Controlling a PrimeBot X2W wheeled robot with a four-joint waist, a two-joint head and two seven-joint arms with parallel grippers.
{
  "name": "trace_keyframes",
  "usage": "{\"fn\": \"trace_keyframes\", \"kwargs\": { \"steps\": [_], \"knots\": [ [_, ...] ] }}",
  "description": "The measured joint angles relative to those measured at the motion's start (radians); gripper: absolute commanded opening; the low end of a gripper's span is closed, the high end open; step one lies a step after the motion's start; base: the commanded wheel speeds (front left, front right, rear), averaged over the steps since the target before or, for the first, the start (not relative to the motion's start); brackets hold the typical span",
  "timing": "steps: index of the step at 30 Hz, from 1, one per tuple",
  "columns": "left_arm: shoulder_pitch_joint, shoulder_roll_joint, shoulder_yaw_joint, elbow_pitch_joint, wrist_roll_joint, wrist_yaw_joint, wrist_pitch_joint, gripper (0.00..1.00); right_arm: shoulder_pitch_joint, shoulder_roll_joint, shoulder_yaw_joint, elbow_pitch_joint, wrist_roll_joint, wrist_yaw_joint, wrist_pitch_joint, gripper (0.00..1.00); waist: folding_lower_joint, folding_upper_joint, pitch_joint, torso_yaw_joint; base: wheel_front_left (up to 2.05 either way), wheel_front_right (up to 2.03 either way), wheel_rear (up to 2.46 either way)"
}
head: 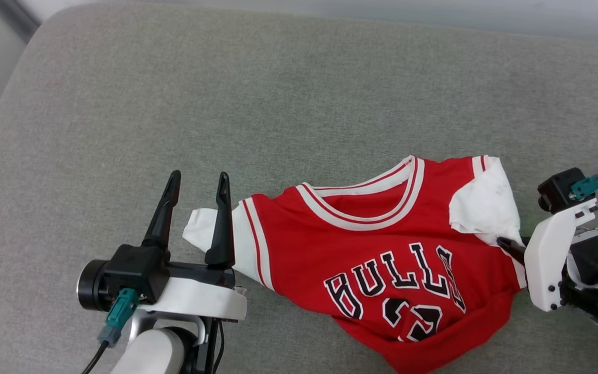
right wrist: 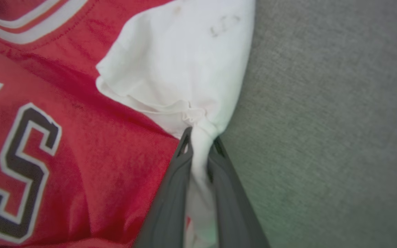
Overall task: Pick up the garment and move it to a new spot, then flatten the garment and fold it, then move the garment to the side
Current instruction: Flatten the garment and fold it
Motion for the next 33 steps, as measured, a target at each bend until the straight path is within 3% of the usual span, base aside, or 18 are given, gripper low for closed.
{"fn": "trace_keyframes", "kwargs": {
  "steps": [6, 14, 17, 19, 20, 27, 31, 33],
  "knots": [
    [0.008, 0.004, 0.002, 0.013, -0.008, 0.000, -0.002, 1.00, 0.005, 0.036, -0.105, -0.001, 0.016, 0.000, -0.058, 0.00, 0.0000, 0.0000, -0.033, -0.030, 0.00, 0.00, 0.00],
    [0.023, 0.015, 0.002, 0.013, -0.017, 0.001, 0.012, 1.00, 0.187, 0.202, -0.416, 0.088, 0.063, -0.001, -0.124, 0.00, 0.0000, 0.0000, -0.080, -0.078, 0.00, 0.00, 0.00],
    [0.029, 0.019, 0.003, 0.012, -0.022, 0.005, 0.021, 1.00, 0.251, 0.262, -0.472, 0.113, 0.047, 0.000, -0.148, 0.00, -0.0001, 0.0000, -0.092, -0.094, 0.00, 0.00, 0.00],
    [0.039, 0.026, 0.007, 0.009, -0.024, 0.009, 0.025, 1.00, 0.265, 0.292, -0.479, 0.111, 0.010, 0.000, -0.176, 0.48, -0.0001, 0.0000, -0.097, -0.107, 0.00, 0.00, 0.00],
    [0.045, 0.029, 0.009, 0.009, -0.025, 0.011, 0.026, 1.00, 0.270, 0.306, -0.481, 0.110, -0.002, 0.000, -0.202, 1.00, 0.0000, 0.0000, -0.098, -0.114, 0.00, 0.00, 0.00],
    [0.056, 0.044, 0.015, 0.005, -0.029, 0.018, 0.040, 1.00, 0.293, 0.338, -0.476, 0.040, -0.120, -0.001, -0.413, 1.00, -0.0001, 0.0000, -0.126, -0.145, 0.00, 0.00, 0.00],
    [0.068, 0.047, 0.016, 0.003, -0.032, 0.022, 0.046, 1.00, 0.312, 0.329, -0.454, -0.026, -0.149, -0.001, -0.438, 1.00, 0.0000, 0.0000, -0.147, -0.155, 0.00, 0.00, 0.00],
    [0.070, 0.048, 0.015, 0.001, -0.033, 0.026, 0.046, 1.00, 0.312, 0.300, -0.432, -0.064, -0.174, -0.001, -0.400, 1.00, 0.0000, 0.0000, -0.157, -0.159, 0.00, 0.00, 0.00]
  ]
}}
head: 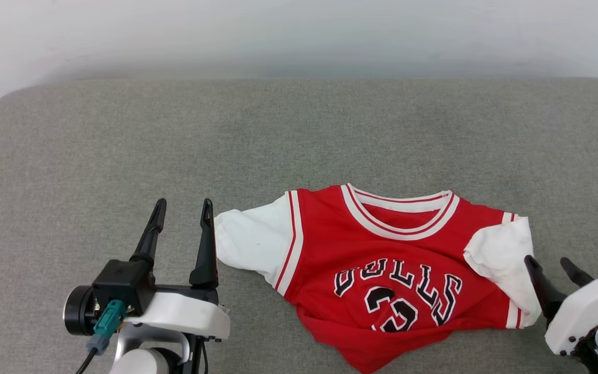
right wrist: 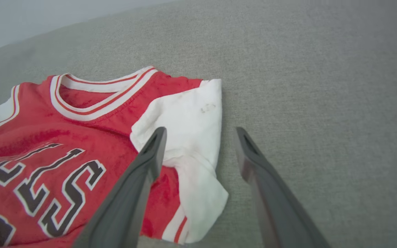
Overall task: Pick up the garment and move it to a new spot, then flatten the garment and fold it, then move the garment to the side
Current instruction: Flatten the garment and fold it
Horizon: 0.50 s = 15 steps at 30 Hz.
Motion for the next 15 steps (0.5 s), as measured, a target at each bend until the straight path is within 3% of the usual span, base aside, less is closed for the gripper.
{"fn": "trace_keyframes", "kwargs": {
  "steps": [7, 15],
  "knots": [
    [0.002, -0.002, -0.012, -0.004, -0.002, 0.001, 0.006, 1.00, -0.036, -0.132, 0.183, -0.104, -0.009, 0.000, 0.248, 1.00, -0.0001, 0.0000, 0.003, 0.011, 0.00, 0.00, 0.00],
    [-0.027, -0.015, -0.026, 0.012, -0.002, -0.011, -0.010, 1.00, -0.126, -0.242, 0.301, -0.029, 0.042, 0.000, 0.350, 1.00, 0.0000, 0.0000, 0.048, 0.061, 0.00, 0.00, 0.00]
  ]
}}
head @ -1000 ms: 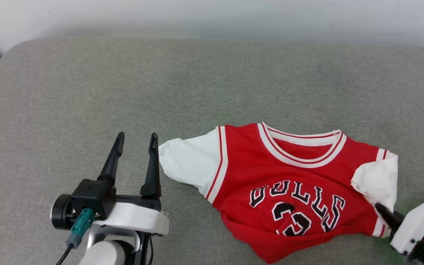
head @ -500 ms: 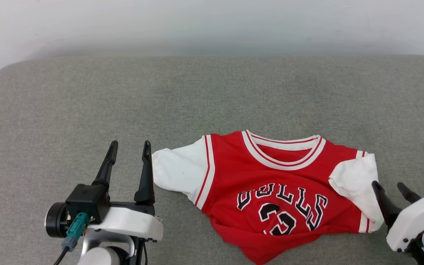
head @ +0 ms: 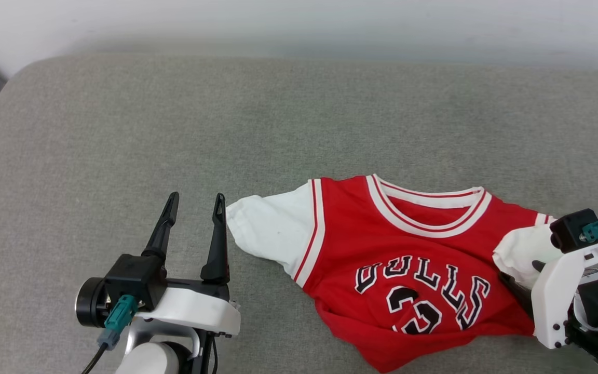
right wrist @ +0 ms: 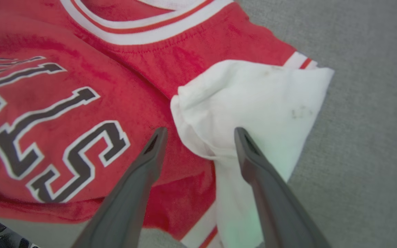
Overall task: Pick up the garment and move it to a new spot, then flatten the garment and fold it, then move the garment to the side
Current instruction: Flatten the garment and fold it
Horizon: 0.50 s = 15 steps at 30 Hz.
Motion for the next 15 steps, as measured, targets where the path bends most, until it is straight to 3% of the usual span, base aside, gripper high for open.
{"fn": "trace_keyframes", "kwargs": {
  "steps": [4, 5, 6, 11, 15],
  "knots": [
    [-0.002, -0.006, 0.001, 0.015, -0.005, -0.002, -0.010, 1.00, -0.022, -0.007, 0.022, 0.051, 0.020, 0.000, 0.004, 1.00, 0.0000, 0.0000, 0.026, 0.018, 0.00, 0.00, 0.00],
    [-0.004, -0.007, 0.002, 0.019, -0.006, -0.003, -0.014, 1.00, -0.027, -0.007, 0.022, 0.059, 0.026, 0.000, -0.002, 0.44, 0.0000, 0.0000, 0.030, 0.020, 0.00, 0.00, 0.00],
    [-0.005, -0.007, 0.002, 0.022, -0.007, -0.003, -0.016, 1.00, -0.031, -0.007, 0.021, 0.064, 0.026, 0.000, -0.011, 0.00, 0.0000, 0.0000, 0.033, 0.020, 0.00, 0.00, 0.00],
    [-0.005, -0.004, 0.009, 0.033, -0.010, -0.002, -0.022, 1.00, -0.040, -0.002, -0.053, 0.057, 0.025, 0.000, -0.073, 0.00, 0.0000, 0.0000, 0.027, -0.001, 0.00, 0.00, 0.00],
    [-0.005, 0.001, 0.009, 0.034, -0.014, -0.002, -0.022, 1.00, -0.017, 0.032, -0.192, 0.052, 0.025, 0.000, -0.108, 0.00, 0.0000, 0.0001, 0.015, -0.020, 0.00, 0.00, 0.00]
  ]
}}
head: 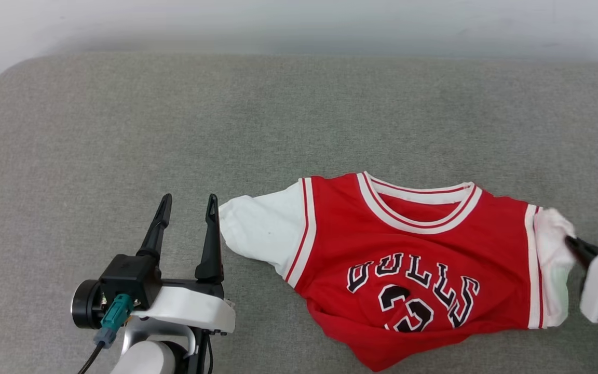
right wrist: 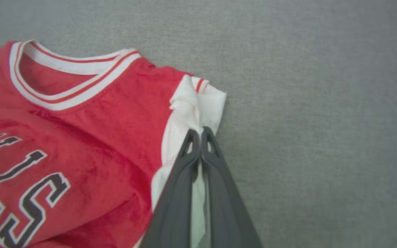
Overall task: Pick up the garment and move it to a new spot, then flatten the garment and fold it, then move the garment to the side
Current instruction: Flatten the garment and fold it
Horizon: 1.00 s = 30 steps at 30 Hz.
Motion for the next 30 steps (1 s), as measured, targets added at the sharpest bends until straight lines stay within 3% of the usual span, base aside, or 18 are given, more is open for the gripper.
{"fn": "trace_keyframes", "kwargs": {
  "steps": [4, 8, 10, 16, 23, 30],
  "knots": [
    [0.001, 0.003, -0.002, -0.002, -0.001, -0.001, 0.004, 1.00, 0.067, 0.064, -0.132, 0.046, -0.004, 0.000, -0.014, 0.00, 0.0000, 0.0000, -0.010, -0.013, 0.00, 0.00, 0.00],
    [0.001, 0.007, -0.006, -0.003, -0.002, -0.001, 0.011, 1.00, 0.102, 0.139, -0.176, 0.117, -0.011, 0.000, -0.038, 0.02, 0.0000, 0.0000, -0.008, -0.020, 0.00, 0.00, 0.00],
    [0.000, 0.008, -0.007, -0.003, -0.002, -0.001, 0.014, 1.00, 0.106, 0.159, -0.183, 0.139, -0.020, 0.000, -0.073, 1.00, 0.0000, 0.0000, -0.006, -0.022, 0.00, 0.00, 0.00],
    [0.002, 0.016, -0.005, 0.000, -0.003, 0.003, 0.017, 1.00, 0.101, 0.179, -0.213, 0.120, -0.050, 0.000, -0.250, 1.00, 0.0000, 0.0000, -0.017, -0.025, 0.00, 0.00, 0.00],
    [0.034, 0.027, 0.002, 0.004, -0.021, 0.012, 0.022, 1.00, 0.130, 0.207, -0.249, 0.016, -0.147, 0.000, -0.447, 1.00, 0.0000, 0.0000, -0.063, -0.030, 0.00, 0.00, 0.00],
    [0.066, 0.055, 0.026, 0.015, -0.048, 0.018, 0.055, 1.00, 0.192, 0.269, -0.184, -0.130, -0.209, 0.000, -0.530, 1.00, 0.0000, 0.0000, -0.123, -0.034, 0.00, 0.00, 0.00]
  ]
}}
